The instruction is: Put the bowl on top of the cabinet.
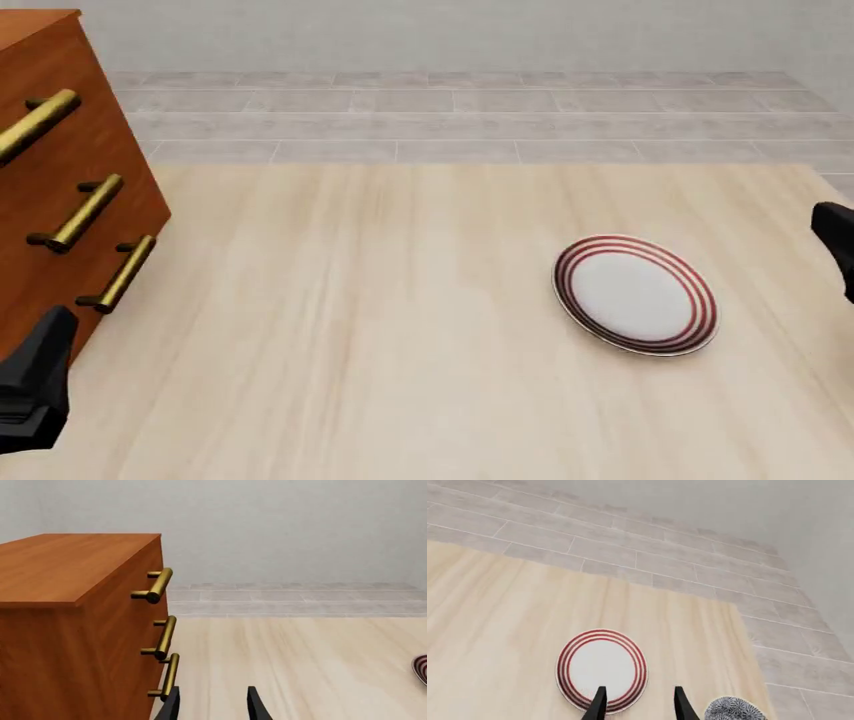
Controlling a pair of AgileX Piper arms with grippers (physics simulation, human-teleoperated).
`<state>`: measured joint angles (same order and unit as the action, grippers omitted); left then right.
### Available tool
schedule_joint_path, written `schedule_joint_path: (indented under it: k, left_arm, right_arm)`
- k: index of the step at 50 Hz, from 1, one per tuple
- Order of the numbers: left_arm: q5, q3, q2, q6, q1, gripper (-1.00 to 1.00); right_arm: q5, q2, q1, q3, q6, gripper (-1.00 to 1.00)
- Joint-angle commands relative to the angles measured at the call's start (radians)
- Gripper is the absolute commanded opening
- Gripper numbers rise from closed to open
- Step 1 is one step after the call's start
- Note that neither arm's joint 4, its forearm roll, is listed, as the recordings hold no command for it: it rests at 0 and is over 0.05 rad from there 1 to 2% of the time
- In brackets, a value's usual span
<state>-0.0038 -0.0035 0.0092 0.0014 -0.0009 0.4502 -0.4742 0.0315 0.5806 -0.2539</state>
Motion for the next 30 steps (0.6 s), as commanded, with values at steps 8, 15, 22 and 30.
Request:
schedule_joint_path:
  k: [8,15,22,30]
  left_arm:
    - [-0.006,0.001,0.005,0.0,0.0,1.0]
    - [-0.003,0.001,0.002,0.0,0.0,1.0]
    - [0.0,0.002,-0.002,0.0,-0.001,1.0]
    - [0.002,0.002,-0.004,0.0,-0.001,1.0]
  right_arm:
    - [0.179,-0.102,0.095,0.128,-0.22,1.0]
    - [0.197,-0.135,0.14,0.131,-0.25,1.0]
    - [0.173,-0.175,0.174,0.119,-0.28,1.0]
    - [0.138,-0.222,0.215,0.095,-0.304,1.0]
